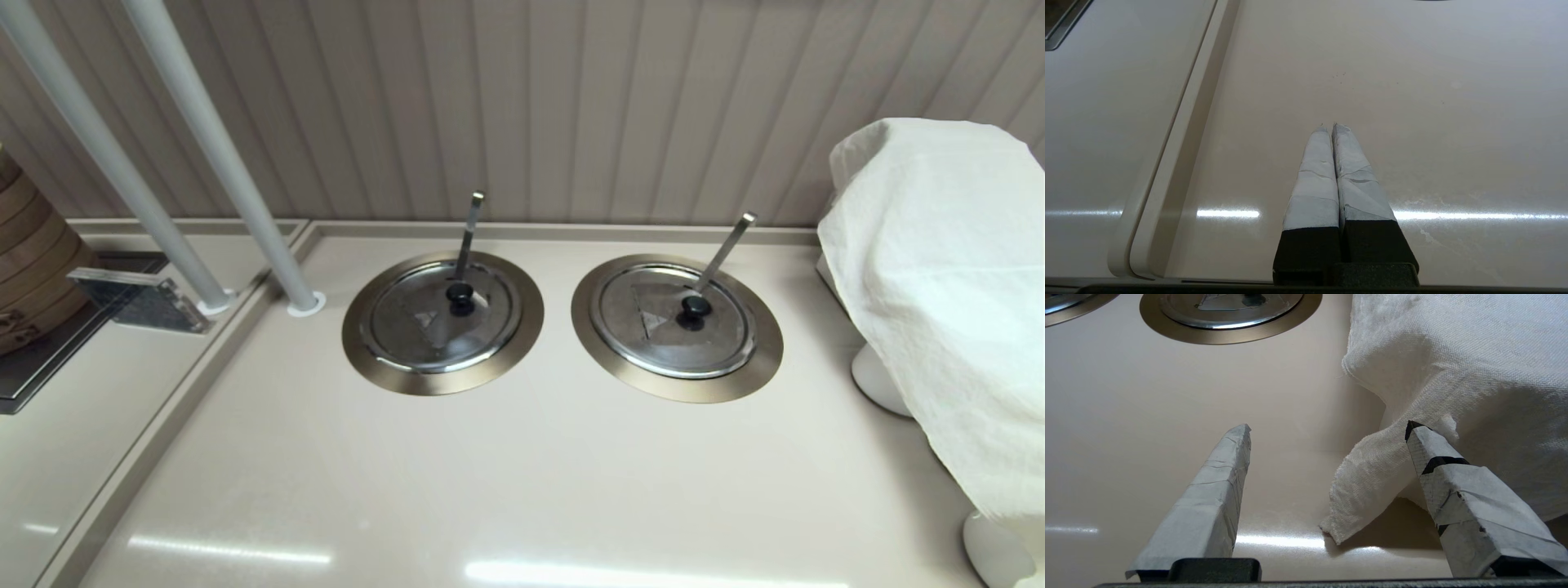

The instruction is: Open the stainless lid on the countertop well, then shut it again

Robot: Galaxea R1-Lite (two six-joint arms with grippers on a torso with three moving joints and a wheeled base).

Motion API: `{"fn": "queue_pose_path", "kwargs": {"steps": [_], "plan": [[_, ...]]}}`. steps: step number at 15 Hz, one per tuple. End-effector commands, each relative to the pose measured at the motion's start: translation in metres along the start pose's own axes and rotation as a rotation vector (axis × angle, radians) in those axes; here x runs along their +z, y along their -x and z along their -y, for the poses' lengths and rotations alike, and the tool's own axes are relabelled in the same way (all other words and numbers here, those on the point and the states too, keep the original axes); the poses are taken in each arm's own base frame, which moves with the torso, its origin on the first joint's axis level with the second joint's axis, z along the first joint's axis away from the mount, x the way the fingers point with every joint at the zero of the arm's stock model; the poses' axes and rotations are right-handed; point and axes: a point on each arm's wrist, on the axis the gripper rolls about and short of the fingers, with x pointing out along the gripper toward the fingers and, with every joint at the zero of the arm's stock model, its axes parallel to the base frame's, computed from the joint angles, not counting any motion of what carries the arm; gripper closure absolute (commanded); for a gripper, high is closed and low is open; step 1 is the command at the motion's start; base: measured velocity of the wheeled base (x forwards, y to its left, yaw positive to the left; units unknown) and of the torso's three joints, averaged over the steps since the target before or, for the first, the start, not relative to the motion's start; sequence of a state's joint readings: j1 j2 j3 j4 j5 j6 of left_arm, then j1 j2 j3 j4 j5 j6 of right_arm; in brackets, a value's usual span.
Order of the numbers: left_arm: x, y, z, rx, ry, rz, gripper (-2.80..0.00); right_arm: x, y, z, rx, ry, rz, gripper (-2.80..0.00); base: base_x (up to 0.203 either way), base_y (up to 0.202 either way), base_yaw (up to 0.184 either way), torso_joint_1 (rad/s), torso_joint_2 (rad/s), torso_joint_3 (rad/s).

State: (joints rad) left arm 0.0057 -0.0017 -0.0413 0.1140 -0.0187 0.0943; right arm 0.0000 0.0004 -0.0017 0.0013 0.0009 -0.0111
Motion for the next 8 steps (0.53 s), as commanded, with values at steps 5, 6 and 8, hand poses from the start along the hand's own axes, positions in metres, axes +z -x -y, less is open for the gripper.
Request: {"fn": "queue_pose_path", "kwargs": {"steps": [5,6,8], "plan": [[-0.0001,-0.0002,0.0,0.0,0.003,-0.006,0.0,-0.0001,0.0,0.0,-0.001,-0.007,0.0,-2.8,0.0,0.0,0.0,0.0,0.0,0.0],[-0.0001,-0.0002,0.0,-0.001,0.005,-0.006,0.0,-0.0001,0.0,0.0,0.001,-0.005,0.0,-2.8,0.0,0.0,0.0,0.0,0.0,0.0],[-0.0001,-0.0002,0.0,-0.001,0.005,-0.006,0.0,-0.0001,0.0,0.0,0.001,-0.005,0.0,-2.8,0.0,0.0,0.0,0.0,0.0,0.0]]}}
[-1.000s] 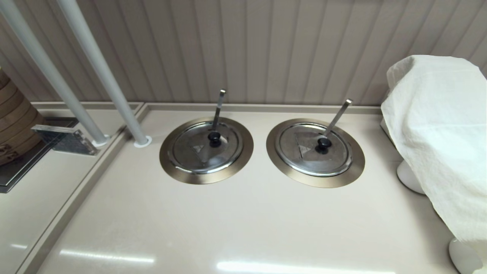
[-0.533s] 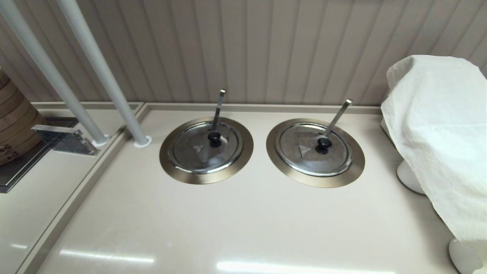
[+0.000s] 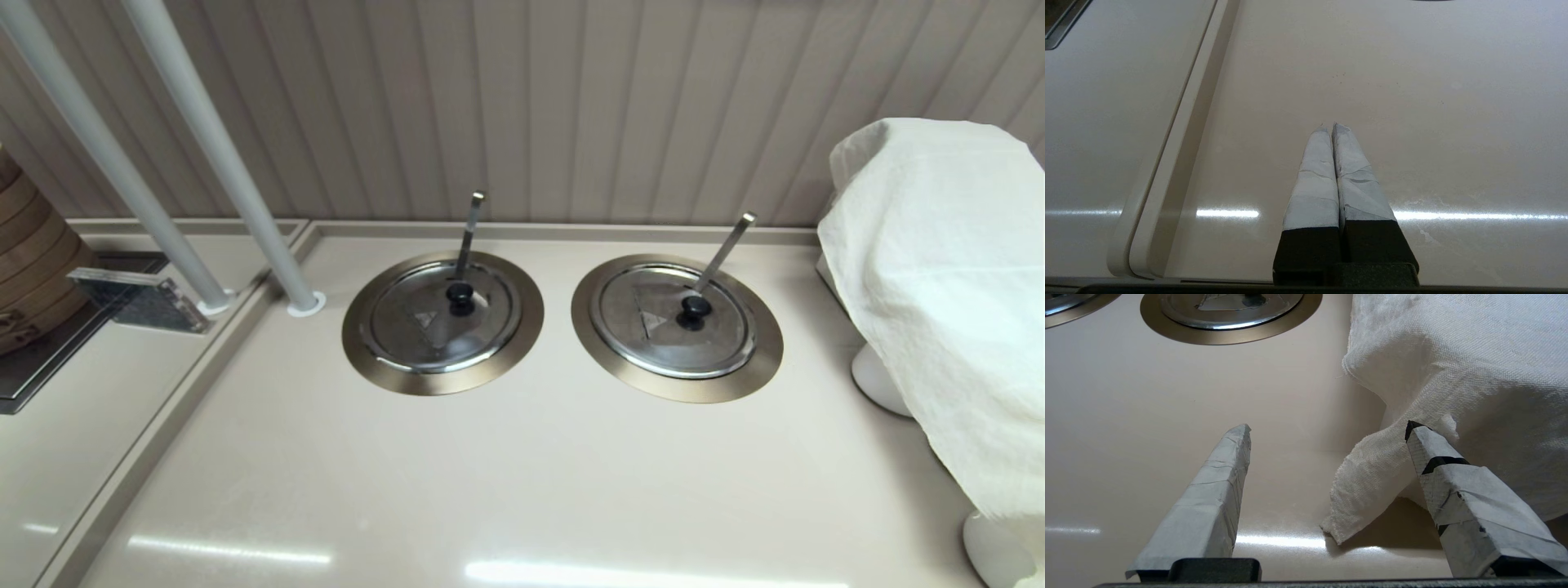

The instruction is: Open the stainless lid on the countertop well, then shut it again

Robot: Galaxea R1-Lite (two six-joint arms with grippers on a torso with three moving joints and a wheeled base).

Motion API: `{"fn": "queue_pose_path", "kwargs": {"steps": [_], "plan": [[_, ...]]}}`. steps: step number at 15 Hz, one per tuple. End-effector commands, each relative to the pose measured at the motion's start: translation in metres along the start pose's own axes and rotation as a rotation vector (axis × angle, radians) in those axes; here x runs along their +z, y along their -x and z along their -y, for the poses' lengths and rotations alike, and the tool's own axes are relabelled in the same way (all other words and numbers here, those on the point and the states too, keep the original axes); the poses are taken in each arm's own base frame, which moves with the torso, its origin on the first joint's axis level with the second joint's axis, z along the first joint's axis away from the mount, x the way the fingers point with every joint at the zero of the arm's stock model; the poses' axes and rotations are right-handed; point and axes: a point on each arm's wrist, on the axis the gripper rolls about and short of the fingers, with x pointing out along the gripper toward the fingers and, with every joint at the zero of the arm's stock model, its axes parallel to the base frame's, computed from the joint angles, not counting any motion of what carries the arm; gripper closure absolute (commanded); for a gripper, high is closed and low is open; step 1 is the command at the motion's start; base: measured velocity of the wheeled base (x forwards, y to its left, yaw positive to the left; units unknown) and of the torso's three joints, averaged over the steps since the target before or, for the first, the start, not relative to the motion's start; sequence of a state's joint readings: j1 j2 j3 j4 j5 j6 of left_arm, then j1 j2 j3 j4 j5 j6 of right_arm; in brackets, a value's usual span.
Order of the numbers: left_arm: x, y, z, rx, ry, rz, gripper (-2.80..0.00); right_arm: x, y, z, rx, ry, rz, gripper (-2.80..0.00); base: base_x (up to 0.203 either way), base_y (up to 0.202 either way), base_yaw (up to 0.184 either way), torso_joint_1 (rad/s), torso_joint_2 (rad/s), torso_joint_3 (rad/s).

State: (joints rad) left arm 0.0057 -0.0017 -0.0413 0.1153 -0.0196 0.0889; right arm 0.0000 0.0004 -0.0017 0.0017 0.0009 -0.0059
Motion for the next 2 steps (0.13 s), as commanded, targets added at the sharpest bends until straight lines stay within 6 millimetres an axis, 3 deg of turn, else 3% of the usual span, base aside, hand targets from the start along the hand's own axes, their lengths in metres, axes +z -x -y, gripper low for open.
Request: {"fn": "queue_pose_path", "kwargs": {"steps": [1,2], "plan": [[0.0,-0.0002,0.0,0.0,0.0,-0.004,0.0,0.0,0.0,0.0,0.001,0.0,0.0,-2.8,0.0,0.0,0.0,0.0,0.0,0.0],[0.0,-0.0002,0.0,0.0,0.0,-0.004,0.0,0.0,0.0,0.0,0.001,0.001,0.0,-2.8,0.0,0.0,0.0,0.0,0.0,0.0]]}}
